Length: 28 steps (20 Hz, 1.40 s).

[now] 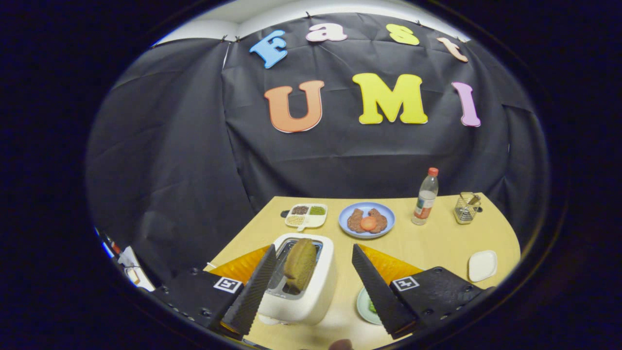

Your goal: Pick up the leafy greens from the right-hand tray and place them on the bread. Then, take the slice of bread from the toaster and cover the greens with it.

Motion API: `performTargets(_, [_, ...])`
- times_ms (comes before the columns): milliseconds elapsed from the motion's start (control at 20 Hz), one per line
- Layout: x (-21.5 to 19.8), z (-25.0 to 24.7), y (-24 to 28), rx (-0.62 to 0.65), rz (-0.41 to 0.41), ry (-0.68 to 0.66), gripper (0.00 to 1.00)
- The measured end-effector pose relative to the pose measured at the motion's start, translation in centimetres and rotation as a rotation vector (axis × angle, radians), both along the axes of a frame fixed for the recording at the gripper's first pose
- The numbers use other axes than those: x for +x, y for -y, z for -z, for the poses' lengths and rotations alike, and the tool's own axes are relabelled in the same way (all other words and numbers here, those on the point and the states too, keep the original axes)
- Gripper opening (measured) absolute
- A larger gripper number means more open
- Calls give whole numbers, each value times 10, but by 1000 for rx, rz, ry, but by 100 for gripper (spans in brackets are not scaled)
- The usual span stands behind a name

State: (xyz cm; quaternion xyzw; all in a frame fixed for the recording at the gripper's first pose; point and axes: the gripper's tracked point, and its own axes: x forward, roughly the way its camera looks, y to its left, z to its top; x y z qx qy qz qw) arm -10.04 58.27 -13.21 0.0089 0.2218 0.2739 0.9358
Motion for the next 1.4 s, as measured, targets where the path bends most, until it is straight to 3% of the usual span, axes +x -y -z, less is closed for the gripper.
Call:
performTargets(200, [9,26,-32,-32,11,-32,89])
performTargets(350, [23,43,-44,-67,41,-52,78])
performTargets(600, [37,59,-40,-108,134,-96,47])
performTargets(850, [41,70,-41,-113,146,-133,17])
performTargets(1000, [41,61,-41,-109,119,-123,12])
performTargets(1050, [42,50,-40,-95,109,-114,4])
performTargets(1400, [34,-15,-27,2,36,-41,4])
